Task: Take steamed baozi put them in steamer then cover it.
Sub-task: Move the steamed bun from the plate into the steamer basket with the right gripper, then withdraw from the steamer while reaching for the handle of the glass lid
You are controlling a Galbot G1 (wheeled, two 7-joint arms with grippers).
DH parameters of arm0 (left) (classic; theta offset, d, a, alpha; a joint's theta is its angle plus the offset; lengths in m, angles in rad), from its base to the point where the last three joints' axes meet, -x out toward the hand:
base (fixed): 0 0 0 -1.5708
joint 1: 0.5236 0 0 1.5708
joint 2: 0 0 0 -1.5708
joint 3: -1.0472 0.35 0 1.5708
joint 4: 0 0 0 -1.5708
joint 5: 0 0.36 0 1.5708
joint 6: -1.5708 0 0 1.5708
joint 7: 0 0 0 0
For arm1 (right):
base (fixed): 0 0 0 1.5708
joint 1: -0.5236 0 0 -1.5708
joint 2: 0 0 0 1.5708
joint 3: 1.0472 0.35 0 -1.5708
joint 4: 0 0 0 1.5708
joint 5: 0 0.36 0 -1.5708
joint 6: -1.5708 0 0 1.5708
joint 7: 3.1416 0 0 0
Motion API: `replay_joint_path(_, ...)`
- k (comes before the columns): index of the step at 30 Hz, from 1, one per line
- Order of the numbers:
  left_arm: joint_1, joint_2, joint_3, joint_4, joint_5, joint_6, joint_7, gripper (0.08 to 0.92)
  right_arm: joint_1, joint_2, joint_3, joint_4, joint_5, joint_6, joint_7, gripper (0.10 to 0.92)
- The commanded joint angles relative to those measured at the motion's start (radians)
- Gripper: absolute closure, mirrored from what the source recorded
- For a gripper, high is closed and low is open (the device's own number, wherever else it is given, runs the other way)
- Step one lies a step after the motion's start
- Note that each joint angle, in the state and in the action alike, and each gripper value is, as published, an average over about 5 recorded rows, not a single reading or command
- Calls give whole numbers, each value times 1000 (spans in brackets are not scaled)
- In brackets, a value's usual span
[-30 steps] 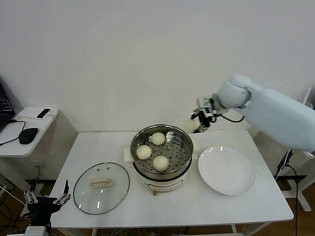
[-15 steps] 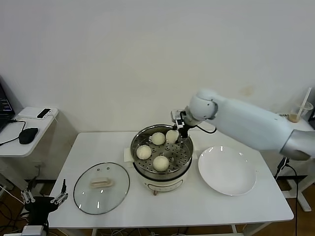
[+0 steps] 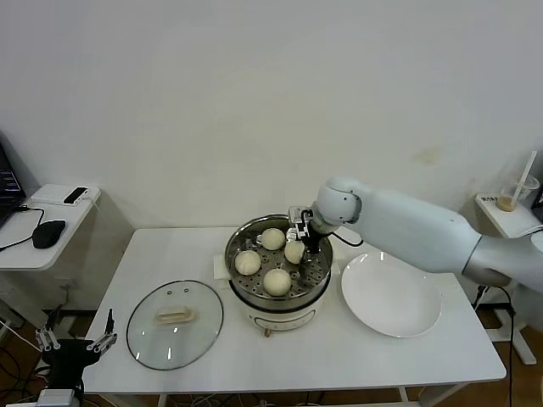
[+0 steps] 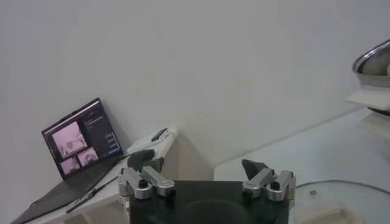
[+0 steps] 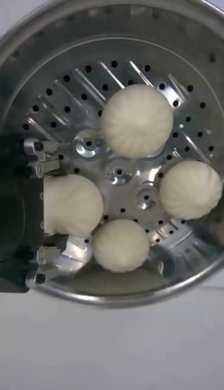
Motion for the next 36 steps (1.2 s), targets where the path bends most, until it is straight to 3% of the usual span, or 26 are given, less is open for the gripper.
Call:
replay_joint_path(1, 1, 1, -2, 0, -1, 0, 0, 177, -17, 8, 7, -8, -12, -8, 5, 388)
replay_joint_path(8, -3, 2, -1, 5, -1, 1, 0, 177, 44, -68, 50, 84, 38, -7, -12, 221)
replay_joint_path(14, -12, 4, 3, 6, -4, 1, 0, 177, 57, -195, 153, 216, 89, 5, 6, 203)
replay_joint_path(20, -20, 4, 10, 14, -10, -9, 0, 177, -111, -393, 324, 410, 216, 9, 301, 202)
replay_joint_path(25, -41, 1, 23, 29, -8, -21, 0, 177, -523, -533, 638, 541, 261, 147, 615, 203)
replay_joint_path(30, -61, -8, 47, 53, 0, -37, 1, 177, -1064, -460, 1116, 602, 192, 334, 813, 203)
replay_joint_path(36, -77, -15, 74, 107, 26, -57, 3, 177, -1479, -171, 1574, 610, 56, 575, 816, 203)
